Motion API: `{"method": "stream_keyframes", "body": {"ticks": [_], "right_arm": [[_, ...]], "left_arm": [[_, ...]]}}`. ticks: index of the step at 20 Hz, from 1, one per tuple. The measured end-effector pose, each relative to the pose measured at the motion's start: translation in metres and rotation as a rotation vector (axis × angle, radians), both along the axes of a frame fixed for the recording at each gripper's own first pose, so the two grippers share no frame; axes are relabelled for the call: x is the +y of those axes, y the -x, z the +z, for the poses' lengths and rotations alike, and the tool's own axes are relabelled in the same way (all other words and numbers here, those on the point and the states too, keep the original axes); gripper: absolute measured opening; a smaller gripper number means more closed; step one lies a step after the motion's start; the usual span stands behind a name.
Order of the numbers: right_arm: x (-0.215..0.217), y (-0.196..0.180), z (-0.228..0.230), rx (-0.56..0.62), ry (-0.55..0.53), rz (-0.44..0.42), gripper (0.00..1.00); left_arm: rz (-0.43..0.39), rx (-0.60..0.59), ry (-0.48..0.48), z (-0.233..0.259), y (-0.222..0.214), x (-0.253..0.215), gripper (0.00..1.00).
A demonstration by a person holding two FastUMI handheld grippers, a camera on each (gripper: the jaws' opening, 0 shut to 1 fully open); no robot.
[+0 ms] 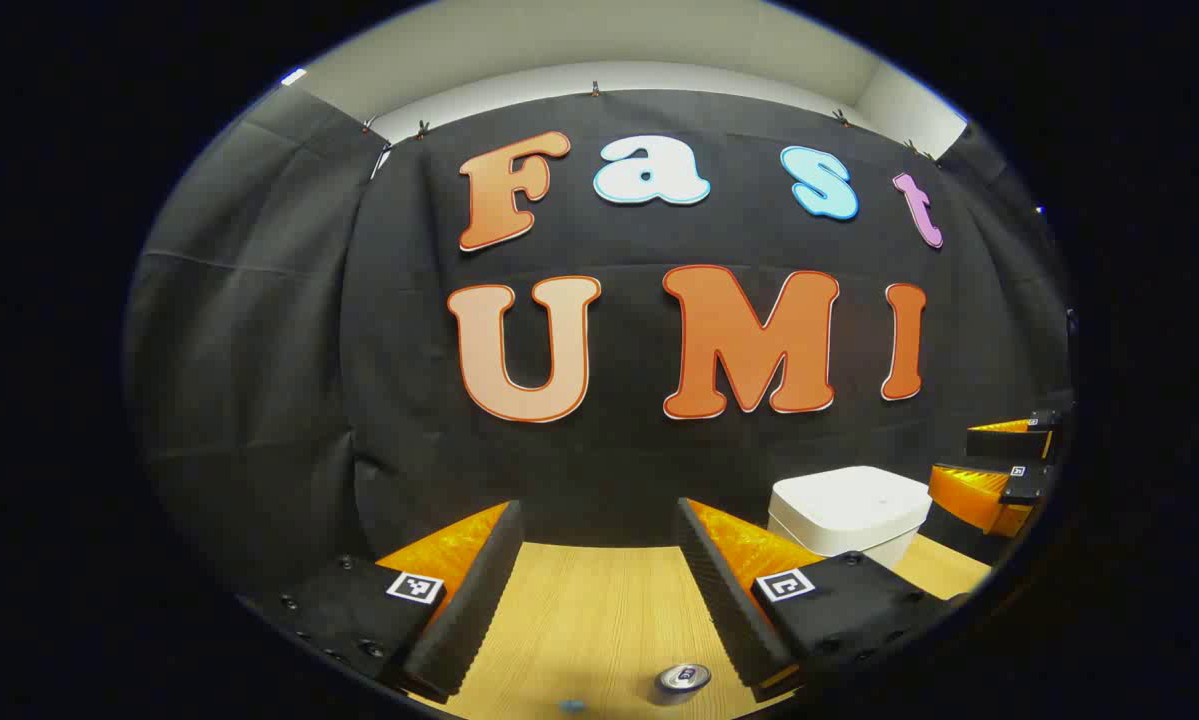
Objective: Press the lid of the desktop garbage bin to open it, pick up the crumpled paper on the desktop and throw it into the bin, then pick up the pop can on the desktop and drop it into the bin, and finally close the garbage bin lid.
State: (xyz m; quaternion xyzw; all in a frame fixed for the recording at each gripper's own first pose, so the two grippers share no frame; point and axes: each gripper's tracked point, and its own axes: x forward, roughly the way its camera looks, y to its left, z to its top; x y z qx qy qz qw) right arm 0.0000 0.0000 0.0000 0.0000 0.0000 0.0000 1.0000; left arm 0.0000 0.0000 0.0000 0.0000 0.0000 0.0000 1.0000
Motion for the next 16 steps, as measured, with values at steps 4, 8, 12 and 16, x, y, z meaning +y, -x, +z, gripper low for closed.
{"method": "stream_keyframes", "body": {"ticks": [4,8,12,16], "right_arm": [[0.003,-0.005,0.002,-0.003,-0.001,0.004,0.97],[0.003,-0.007,-0.001,0.010,-0.001,-0.012,0.96],[0.003,-0.007,-0.004,0.021,0.003,-0.023,0.97],[0.000,-0.013,-0.002,0.020,0.008,-0.035,0.97]], "left_arm": [[0.009,0.001,-0.016,0.000,-0.005,0.003,0.98],[-0.006,0.008,-0.022,-0.004,-0.009,0.003,0.98],[-0.012,0.031,-0.042,-0.014,-0.011,0.004,0.98],[-0.017,0.027,-0.051,-0.014,-0.013,0.008,0.98]]}}
